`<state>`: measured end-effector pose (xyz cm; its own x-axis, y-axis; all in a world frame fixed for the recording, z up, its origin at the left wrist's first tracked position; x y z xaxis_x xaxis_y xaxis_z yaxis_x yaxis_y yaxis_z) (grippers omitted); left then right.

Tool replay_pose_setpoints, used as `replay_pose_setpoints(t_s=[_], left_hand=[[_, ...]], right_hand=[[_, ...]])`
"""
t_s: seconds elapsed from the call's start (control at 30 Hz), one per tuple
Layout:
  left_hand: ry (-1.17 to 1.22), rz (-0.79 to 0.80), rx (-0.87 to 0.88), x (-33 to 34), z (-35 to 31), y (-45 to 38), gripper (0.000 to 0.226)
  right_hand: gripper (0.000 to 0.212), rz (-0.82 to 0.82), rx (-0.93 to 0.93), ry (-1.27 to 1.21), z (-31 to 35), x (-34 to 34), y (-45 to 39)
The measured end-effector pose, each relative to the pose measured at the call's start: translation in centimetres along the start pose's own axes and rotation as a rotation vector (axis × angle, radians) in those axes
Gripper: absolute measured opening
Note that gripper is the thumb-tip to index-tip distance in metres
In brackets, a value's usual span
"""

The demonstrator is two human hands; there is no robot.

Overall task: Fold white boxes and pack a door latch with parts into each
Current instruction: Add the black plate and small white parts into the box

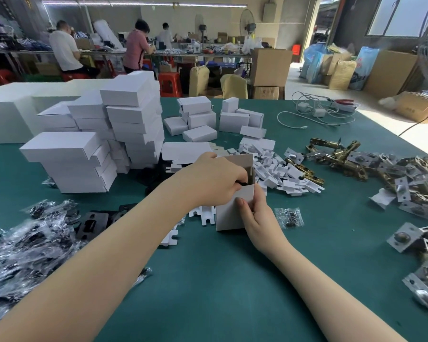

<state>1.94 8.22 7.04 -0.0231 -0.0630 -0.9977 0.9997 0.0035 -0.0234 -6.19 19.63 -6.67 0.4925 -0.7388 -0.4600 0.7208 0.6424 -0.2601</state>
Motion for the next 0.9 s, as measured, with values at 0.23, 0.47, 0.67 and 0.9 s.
replay_pose_setpoints(t_s=[0.23, 0.47, 0.67, 0.9], left_hand=[[-0.077, 0.006, 0.029, 0.4, -0.1, 0.2, 0.036], [0.098, -0.569, -0.043, 1.2, 1.1, 6.8, 0.025], [-0.092, 0.108, -0.655, 5.4, 7.2, 14.7, 0.03], [-0.155, 0.156, -0.631, 7.3, 8.6, 17.3, 0.037]], right_hand=[[0.048, 0.007, -0.004, 0.011, -0.1, 0.0, 0.0], [0.044, -0.008, -0.042, -0.03, 0.2, -0.1, 0.2], [0.038, -0.015, -0.046, -0.023, 0.0, -0.1, 0.0], [0.039, -0.019, -0.034, -0.034, 0.0, -0.1, 0.1]])
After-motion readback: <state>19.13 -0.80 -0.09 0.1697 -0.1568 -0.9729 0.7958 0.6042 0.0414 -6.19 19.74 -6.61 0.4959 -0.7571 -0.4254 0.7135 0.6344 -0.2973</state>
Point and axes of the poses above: each hand's wrist, its own y-axis away from the middle knuckle, its own x-axis out of the palm, z = x × y, the point moved 1 cm from there along -y, towards the middle knuckle, and after that the axes turned 2 degrees about x, right-handed, at the moved point
